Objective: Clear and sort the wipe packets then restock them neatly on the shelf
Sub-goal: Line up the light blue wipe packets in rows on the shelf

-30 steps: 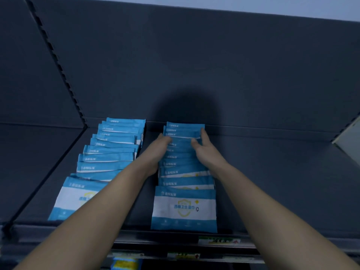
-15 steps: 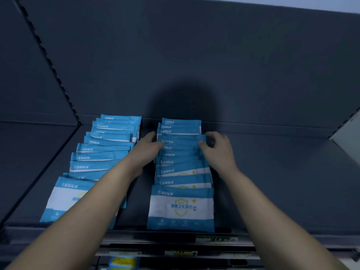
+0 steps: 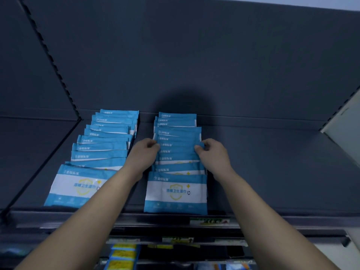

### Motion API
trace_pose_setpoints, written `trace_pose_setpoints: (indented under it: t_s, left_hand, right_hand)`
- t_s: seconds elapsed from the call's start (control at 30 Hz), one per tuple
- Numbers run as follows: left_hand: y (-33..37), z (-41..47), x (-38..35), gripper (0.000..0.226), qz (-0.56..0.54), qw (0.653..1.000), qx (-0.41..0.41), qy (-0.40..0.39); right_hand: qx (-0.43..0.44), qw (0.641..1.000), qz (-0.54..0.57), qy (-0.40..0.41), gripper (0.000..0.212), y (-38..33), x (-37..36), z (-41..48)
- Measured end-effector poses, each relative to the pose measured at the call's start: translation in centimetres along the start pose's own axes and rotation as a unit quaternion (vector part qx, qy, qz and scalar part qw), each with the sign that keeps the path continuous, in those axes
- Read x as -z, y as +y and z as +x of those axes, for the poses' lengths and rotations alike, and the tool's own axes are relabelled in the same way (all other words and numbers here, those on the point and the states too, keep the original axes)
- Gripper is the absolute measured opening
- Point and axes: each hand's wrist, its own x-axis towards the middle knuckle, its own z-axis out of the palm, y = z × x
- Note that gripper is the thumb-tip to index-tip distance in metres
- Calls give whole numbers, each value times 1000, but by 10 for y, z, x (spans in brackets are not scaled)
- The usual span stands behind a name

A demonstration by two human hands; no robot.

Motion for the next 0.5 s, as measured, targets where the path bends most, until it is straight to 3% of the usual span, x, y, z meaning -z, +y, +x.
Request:
trace_pose_setpoints:
  t_s: [0.17, 0.27, 0.4, 0.5]
  left_hand:
    - [-2, 4, 3, 10, -2, 1000, -2, 29]
    - [-6, 6, 5, 12, -16, 1000, 1, 25]
    - [7, 9, 3, 15, -32, 997, -43, 50]
    - [21, 16, 0, 18, -50, 998, -30, -2]
  right_hand:
    - [61, 998, -8, -2, 4, -5, -3, -3]
    - [54, 998, 0, -19, 13, -4, 0, 0]
    - [30, 999, 32, 29, 18, 0, 4, 13]
    - [-7, 999, 46, 16, 27, 0, 0, 27]
